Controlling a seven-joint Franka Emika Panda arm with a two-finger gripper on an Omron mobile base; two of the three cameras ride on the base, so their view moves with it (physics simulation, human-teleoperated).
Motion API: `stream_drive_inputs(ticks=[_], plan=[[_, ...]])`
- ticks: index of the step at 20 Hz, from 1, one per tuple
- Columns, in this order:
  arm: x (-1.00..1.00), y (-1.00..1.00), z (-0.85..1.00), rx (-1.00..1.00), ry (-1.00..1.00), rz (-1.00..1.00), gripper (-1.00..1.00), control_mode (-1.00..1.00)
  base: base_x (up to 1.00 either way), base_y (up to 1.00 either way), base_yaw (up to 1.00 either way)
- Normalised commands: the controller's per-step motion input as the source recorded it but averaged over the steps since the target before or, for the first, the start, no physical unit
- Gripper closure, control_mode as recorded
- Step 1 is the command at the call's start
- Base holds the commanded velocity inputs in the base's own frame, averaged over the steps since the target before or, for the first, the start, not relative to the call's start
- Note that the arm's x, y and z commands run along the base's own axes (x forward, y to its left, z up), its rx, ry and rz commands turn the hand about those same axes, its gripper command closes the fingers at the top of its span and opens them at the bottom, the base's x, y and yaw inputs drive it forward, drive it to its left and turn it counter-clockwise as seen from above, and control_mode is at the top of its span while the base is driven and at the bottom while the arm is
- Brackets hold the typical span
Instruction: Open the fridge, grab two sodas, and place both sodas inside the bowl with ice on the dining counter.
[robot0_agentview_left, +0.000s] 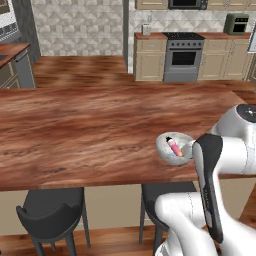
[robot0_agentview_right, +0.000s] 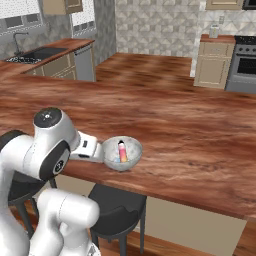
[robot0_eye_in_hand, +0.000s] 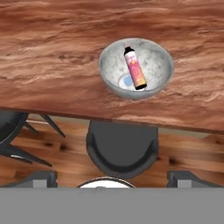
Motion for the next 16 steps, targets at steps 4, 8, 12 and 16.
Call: stream_drive_inputs(ticks=[4, 8, 12, 16], plan=[[-0.41, 0.52, -0.01, -0.12, -0.02, -0.01, -1.00, -1.00, 0.00, 0.00, 0.00], [-0.02, 0.04, 0.00, 0.00, -0.01, 0.00, -1.00, -1.00, 0.00, 0.00, 0.00], [-0.67, -0.31, -0.01, 0.05, -0.16, -0.02, -1.00, -1.00, 0.00, 0.00, 0.00], [0.00, 0.00, 0.00, 0.00, 0.00, 0.00, -1.00, 1.00, -0.89, -0.53, -0.18]])
